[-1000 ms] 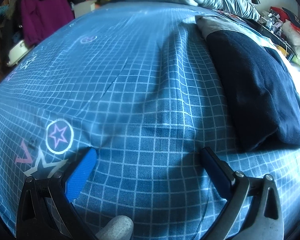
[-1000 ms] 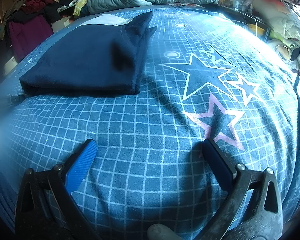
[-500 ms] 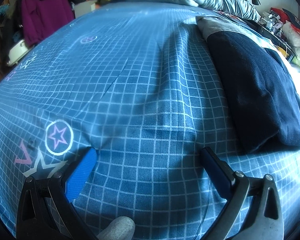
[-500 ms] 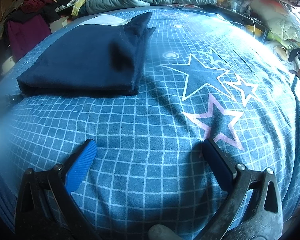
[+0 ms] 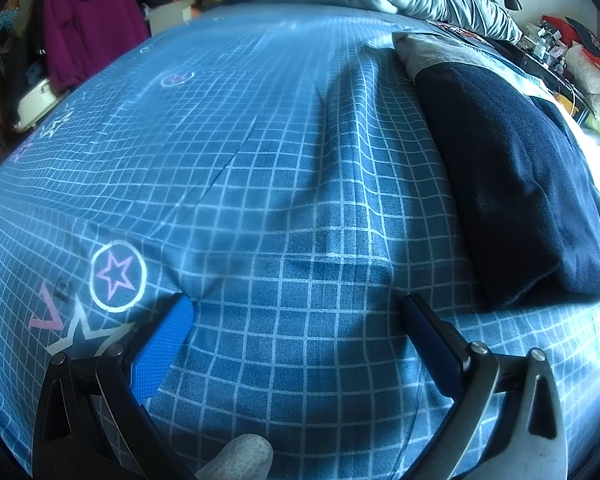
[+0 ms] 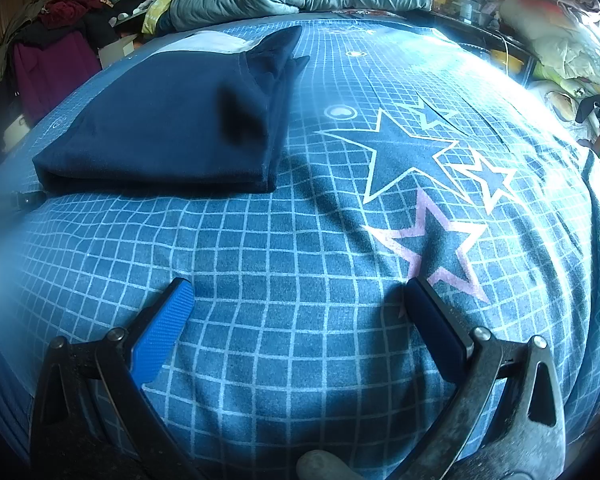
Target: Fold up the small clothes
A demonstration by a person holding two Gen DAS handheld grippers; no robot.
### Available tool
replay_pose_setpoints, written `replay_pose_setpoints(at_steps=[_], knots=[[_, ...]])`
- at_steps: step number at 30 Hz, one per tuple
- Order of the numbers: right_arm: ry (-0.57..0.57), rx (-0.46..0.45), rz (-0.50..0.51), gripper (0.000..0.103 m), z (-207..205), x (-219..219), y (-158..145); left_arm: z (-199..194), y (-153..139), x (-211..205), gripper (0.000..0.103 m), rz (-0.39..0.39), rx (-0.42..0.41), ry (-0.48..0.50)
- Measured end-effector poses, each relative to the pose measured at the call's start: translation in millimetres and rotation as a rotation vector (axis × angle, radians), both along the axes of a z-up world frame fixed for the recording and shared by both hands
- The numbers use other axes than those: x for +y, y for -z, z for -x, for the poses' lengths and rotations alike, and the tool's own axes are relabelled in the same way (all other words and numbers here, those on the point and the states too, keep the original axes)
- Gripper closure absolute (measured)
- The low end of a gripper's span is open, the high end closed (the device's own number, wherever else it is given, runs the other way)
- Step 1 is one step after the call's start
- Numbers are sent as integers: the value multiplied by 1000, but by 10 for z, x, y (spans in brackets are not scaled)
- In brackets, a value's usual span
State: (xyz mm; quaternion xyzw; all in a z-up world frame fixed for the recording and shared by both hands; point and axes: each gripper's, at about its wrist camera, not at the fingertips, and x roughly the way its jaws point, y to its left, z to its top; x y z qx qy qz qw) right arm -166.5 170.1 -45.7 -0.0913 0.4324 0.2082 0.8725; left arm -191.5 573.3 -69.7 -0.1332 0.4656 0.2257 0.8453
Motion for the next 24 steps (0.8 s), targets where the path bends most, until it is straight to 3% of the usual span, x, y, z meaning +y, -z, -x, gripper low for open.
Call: replay_pose_setpoints(at_steps=[12, 15, 17, 21, 24], knots=[[-3, 34, 22, 0, 8, 49, -46, 7, -9, 9, 0, 9, -5, 0], [-1, 87, 46, 0, -43, 103, -162, 13, -61, -15, 0, -5, 2, 51], [-8, 69, 19, 0, 2, 107, -352, 47, -182, -31, 0, -7, -9, 67], [-32, -89, -40, 0, 246, 126, -1140, 265, -981, -100, 0, -51, -187, 66], [-22, -317, -93, 0, 609, 121, -2129, 615, -2014, -248, 0, -149, -406, 40]])
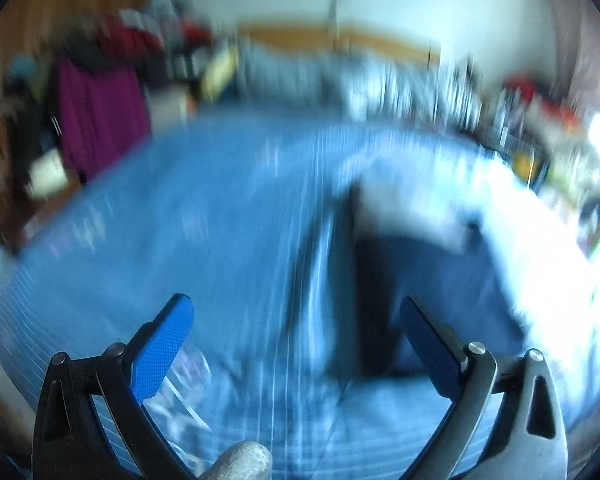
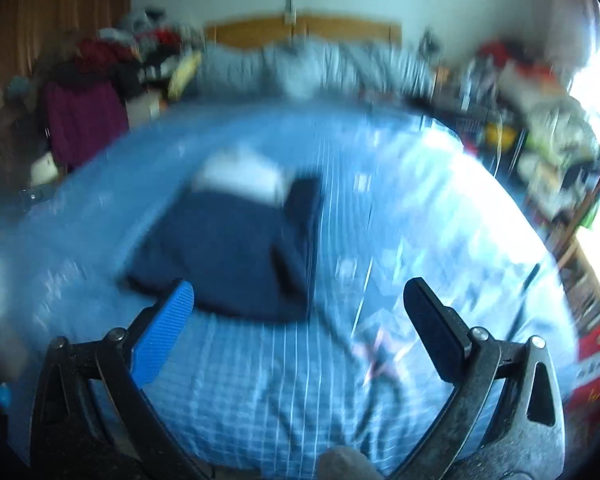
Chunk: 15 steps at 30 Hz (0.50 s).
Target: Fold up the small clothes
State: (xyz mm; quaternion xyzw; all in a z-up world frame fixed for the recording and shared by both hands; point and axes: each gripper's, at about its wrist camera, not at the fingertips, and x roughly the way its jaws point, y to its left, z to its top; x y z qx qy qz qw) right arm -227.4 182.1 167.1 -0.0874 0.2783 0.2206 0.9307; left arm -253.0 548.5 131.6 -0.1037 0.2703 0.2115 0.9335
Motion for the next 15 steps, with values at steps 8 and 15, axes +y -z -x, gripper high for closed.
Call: replay_pose_setpoints(at_steps=[8, 15], knots=[[75, -314, -191, 0, 896, -196, -1393, 1097, -1556, -516, 0, 77, -498, 42], [148, -394, -153, 0, 984, -180, -1378, 1173, -1534, -1099, 0, -235, -395, 28]])
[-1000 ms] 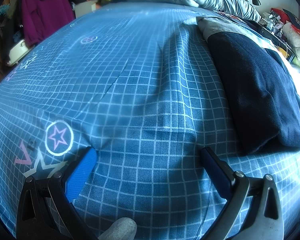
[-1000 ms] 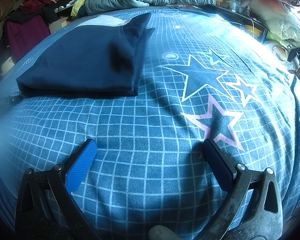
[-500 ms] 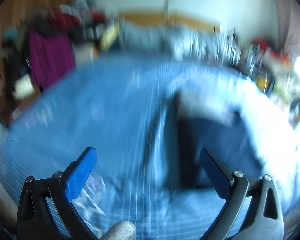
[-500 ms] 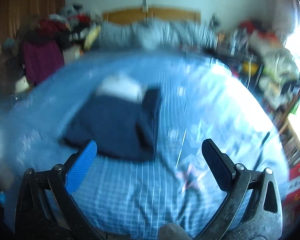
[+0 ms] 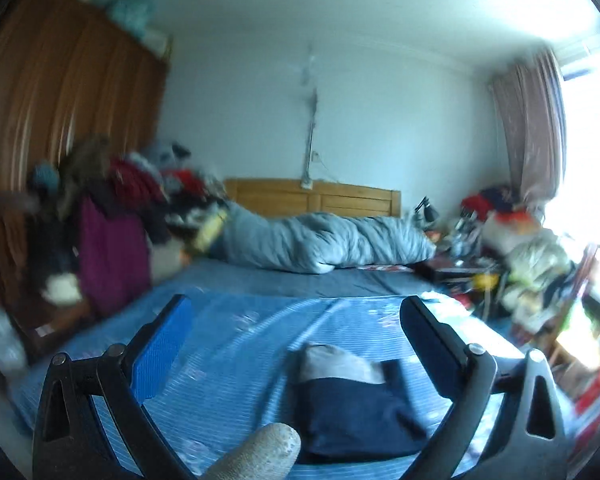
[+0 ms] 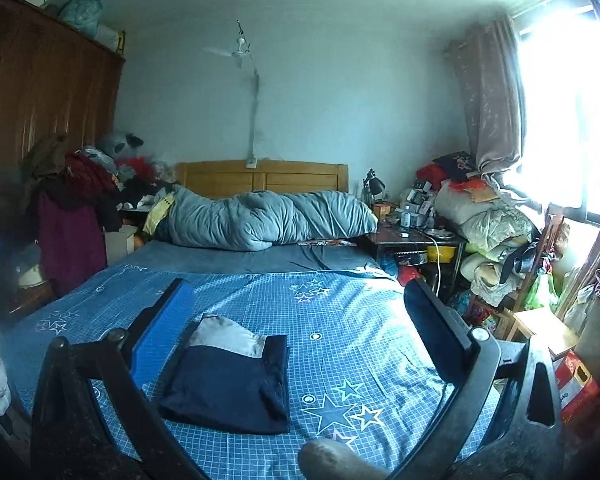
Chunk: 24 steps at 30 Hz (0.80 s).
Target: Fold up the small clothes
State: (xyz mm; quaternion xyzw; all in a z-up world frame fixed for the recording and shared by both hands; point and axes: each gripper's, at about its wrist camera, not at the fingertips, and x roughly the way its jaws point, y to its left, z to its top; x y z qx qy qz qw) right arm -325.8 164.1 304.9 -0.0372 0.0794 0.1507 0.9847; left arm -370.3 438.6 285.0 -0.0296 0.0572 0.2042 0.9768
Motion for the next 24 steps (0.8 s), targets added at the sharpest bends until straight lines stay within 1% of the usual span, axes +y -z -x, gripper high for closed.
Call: replay_pose_setpoints(at_steps=[1, 2, 4, 6, 10, 13, 15, 18, 24], knots=[[1, 4, -3, 0, -13, -2, 0, 3, 3, -65, 0, -20, -2, 3], [-2, 20, -9, 0, -49, -4, 7, -18, 0, -97, 0, -20, -1, 17], [-28, 88, -23, 0, -149, 23, 74, -38, 17, -143, 0, 4, 20, 32], [-44, 158, 3, 0, -205, 105, 193, -112, 64, -185, 0, 29, 63, 48], [-70, 252, 62, 0, -261, 254, 440, -345, 221, -258, 0, 50, 167, 72], [-91, 319, 71, 0, -318, 312, 561, -469, 384, -235, 0, 74, 228, 73], [-99, 345, 72, 0, -309, 321, 612, -580, 480, -209, 0, 89, 250, 73], [-112, 379, 80, 0, -313, 350, 663, -631, 555, -160, 0, 103, 266, 63], [-126, 401, 85, 0, -312, 395, 661, -693, 633, -17, 0, 139, 299, 64]])
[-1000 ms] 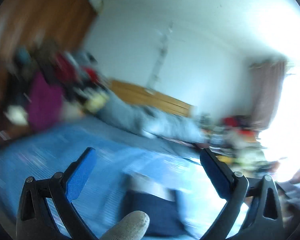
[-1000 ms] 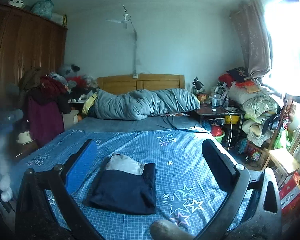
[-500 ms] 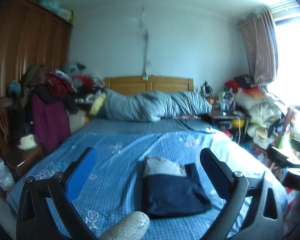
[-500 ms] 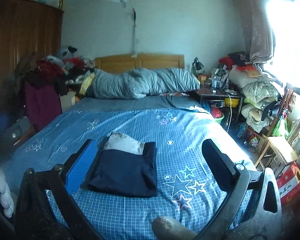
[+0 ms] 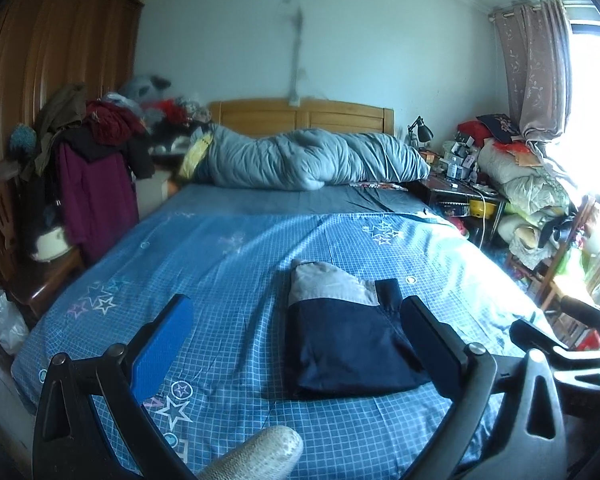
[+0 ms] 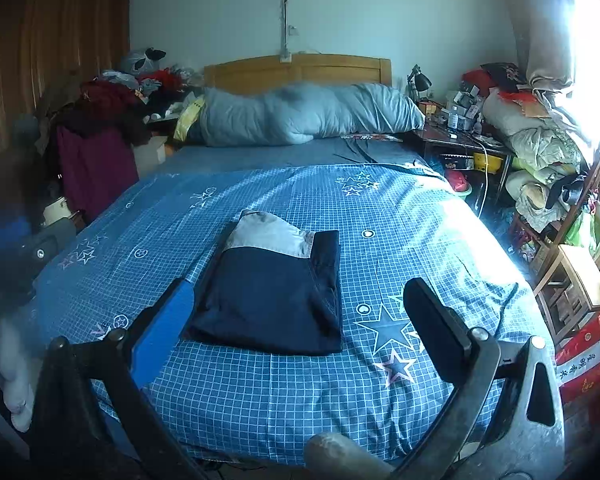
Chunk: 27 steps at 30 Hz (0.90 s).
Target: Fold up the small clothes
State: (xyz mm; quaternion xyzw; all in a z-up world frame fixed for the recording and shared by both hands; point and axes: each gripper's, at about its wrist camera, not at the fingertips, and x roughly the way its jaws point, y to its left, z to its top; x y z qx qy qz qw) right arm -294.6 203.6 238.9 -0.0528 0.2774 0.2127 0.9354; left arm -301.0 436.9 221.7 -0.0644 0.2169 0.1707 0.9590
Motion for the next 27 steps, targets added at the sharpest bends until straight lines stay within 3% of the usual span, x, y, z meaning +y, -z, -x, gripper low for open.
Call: replay_pose_setpoints(at_steps=[27], knots=[[-43, 43, -11, 0, -95, 11, 61, -156, 180, 36, 0, 7, 29, -3]])
